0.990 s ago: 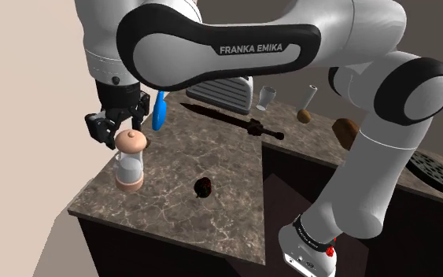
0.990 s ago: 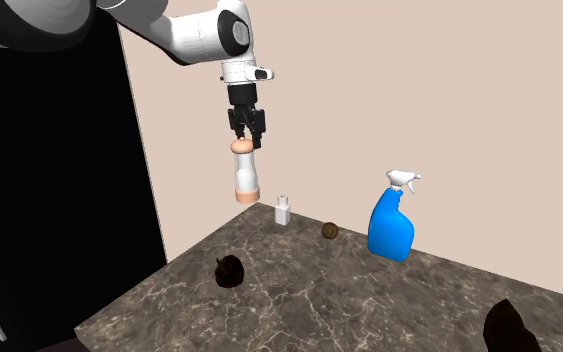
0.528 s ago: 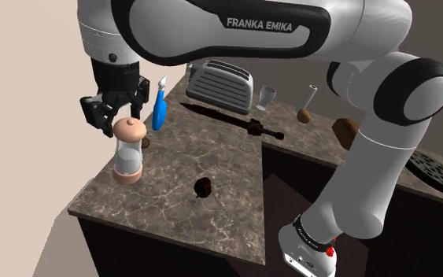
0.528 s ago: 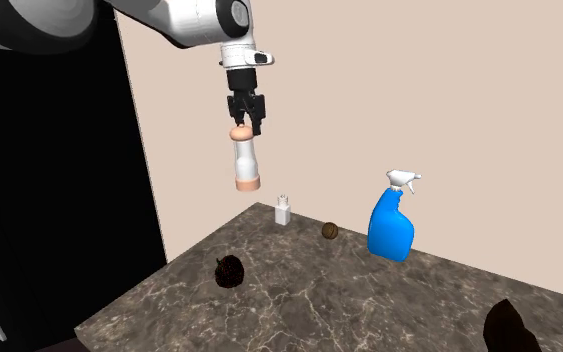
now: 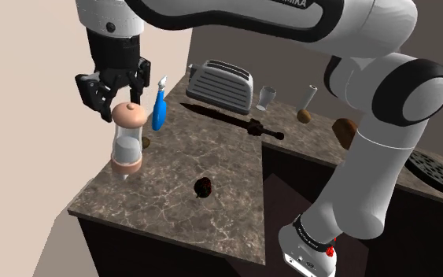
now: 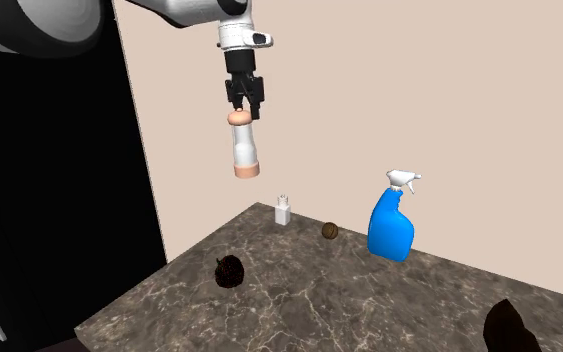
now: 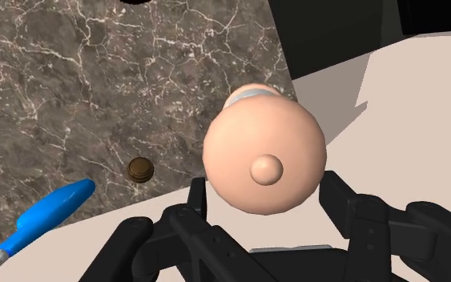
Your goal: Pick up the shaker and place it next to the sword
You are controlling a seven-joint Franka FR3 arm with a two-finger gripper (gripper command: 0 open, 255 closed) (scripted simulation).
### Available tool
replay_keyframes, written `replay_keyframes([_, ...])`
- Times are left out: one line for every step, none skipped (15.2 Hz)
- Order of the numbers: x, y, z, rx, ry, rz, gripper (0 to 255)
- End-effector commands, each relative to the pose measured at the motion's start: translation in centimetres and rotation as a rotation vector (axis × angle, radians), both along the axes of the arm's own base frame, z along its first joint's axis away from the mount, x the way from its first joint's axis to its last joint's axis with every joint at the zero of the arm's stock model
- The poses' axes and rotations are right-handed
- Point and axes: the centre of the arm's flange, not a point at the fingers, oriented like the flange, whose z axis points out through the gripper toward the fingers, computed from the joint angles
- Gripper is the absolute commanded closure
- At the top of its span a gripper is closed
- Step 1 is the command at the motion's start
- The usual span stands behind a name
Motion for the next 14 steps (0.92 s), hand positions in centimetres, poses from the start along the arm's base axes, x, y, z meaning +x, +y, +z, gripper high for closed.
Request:
replay_keyframes([0.1,-0.1,1.1,0.000,0.000,0.000,255])
replay_keyframes([0.1,-0.1,1.6,0.000,0.000,0.000,255])
replay_keyframes([0.1,-0.1,2.1,0.000,0.000,0.000,255])
replay_keyframes([0.1,-0.1,2.7,0.000,0.000,0.000,255])
replay_keyframes([0.1,-0.1,3.2,0.000,0.000,0.000,255])
replay_keyframes([0.1,-0.1,3.7,0.000,0.000,0.000,255])
replay_keyframes([0.1,-0.1,4.2,0.000,0.000,0.000,255])
replay_keyframes([0.1,-0.1,4.8,0.000,0.000,0.000,255])
replay_keyframes([0.1,-0.1,5.3,0.000,0.000,0.000,255])
replay_keyframes([0.1,-0.1,5.8,0.000,0.000,0.000,255])
replay_keyframes([0.1,-0.1,6.4,0.000,0.000,0.000,255])
replay_keyframes([0.1,-0.1,6.9,0.000,0.000,0.000,255])
replay_keyframes([0.1,-0.1,7.4,0.000,0.000,0.000,255])
replay_keyframes([0.1,-0.1,7.9,0.000,0.000,0.000,255])
